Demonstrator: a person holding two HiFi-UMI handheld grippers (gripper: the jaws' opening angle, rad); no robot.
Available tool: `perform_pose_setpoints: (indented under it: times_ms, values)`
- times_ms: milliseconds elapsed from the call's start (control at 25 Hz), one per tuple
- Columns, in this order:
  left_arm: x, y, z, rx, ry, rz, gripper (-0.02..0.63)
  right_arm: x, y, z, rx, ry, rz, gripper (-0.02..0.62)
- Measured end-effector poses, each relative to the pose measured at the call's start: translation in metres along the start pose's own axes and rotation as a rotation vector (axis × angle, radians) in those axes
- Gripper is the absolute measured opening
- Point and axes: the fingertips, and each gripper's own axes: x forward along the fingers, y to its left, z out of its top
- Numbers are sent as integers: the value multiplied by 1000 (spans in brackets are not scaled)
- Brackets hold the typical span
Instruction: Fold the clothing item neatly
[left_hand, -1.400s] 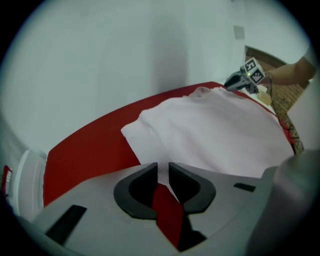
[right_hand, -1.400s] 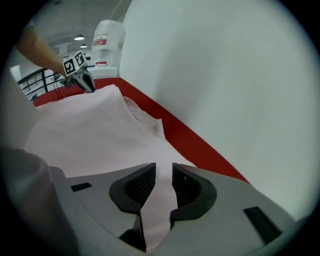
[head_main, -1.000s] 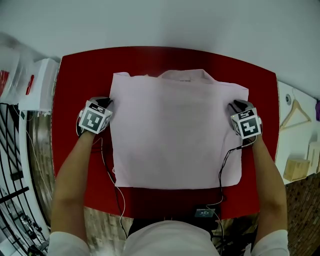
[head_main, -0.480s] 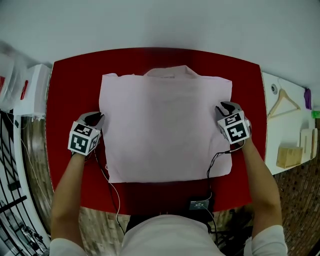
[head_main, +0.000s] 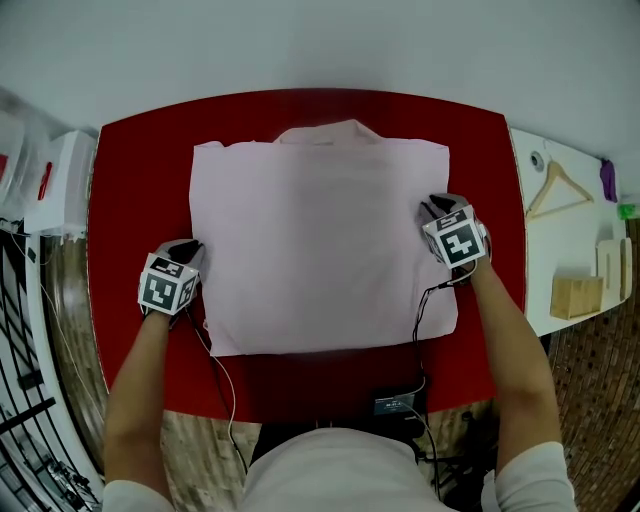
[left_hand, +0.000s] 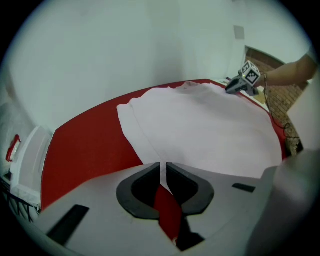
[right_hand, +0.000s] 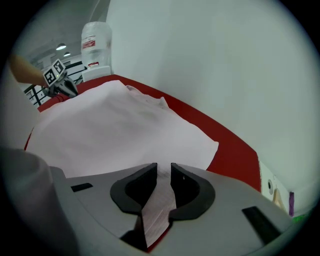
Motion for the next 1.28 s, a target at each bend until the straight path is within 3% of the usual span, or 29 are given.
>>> perform_pose_setpoints:
  times_ms: [200,480,720,920,1280]
  values:
    - [-25,-20,-4,-7,-44,-20,41,-30,13,-12,-21,-30,4,89]
    - [-54,-60,-26,-43,-84,-65,41,-71,33,-44,55,-52,1,83]
    - [-59,-95,-61,-28,-19,-115,41,-90,79,-91,99,1,77,46]
    - [-47,-97,-93,-5,56,-96,31,-77,89,-136,80,85,62,32]
    - [-61,-98,-84,-28,11,-50,31,-103,77,-130,135,27,14,33]
